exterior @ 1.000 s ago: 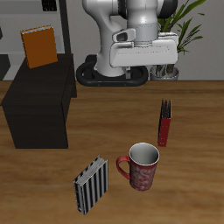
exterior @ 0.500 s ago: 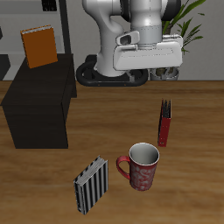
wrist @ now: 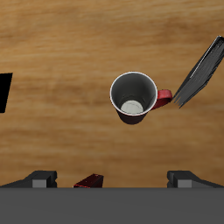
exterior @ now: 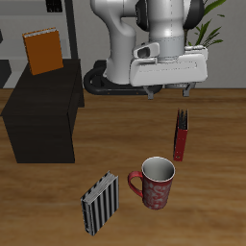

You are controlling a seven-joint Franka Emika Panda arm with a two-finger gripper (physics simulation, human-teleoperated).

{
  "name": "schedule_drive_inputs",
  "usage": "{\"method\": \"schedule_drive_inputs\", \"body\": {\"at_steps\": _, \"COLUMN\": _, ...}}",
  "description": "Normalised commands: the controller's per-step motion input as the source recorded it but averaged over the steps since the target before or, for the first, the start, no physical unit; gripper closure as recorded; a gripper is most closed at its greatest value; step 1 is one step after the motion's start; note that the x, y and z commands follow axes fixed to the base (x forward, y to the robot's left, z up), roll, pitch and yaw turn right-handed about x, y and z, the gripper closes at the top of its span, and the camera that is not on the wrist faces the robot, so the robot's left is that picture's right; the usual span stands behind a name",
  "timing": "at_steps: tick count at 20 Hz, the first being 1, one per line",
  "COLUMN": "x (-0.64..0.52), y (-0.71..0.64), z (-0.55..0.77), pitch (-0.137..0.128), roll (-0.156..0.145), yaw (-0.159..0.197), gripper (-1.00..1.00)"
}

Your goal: Place the orange book upright on top of the shelf and place the red mug on top of the shelf

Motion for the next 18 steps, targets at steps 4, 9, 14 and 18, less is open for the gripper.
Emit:
{"method": "schedule_drive_inputs", "body": {"at_steps": 4, "x": 0.32, "y": -0.03, "z": -0.08, "pitch": 0.004, "roll": -0.022, "yaw": 0.038, "gripper": -1.00}}
{"method": "schedule_drive_inputs", "body": {"at_steps": 9, "x": 0.54, "y": 0.01, "z": -0.27, "pitch": 0.078, "roll": 0.004, "yaw": 0.045, "gripper": -1.00}}
{"method": "schedule_drive_inputs", "body": {"at_steps": 14, "x": 0.23, "y": 0.03, "z": -0.07, "pitch": 0.032, "roll": 0.036, "yaw": 0.027, "gripper": -1.00}}
{"method": "schedule_drive_inputs", "body": {"at_steps": 18, "x": 0.36, "y": 0.12, "z": -0.12, "pitch": 0.044, "roll": 0.033, "yaw": 0.001, "gripper": -1.00}}
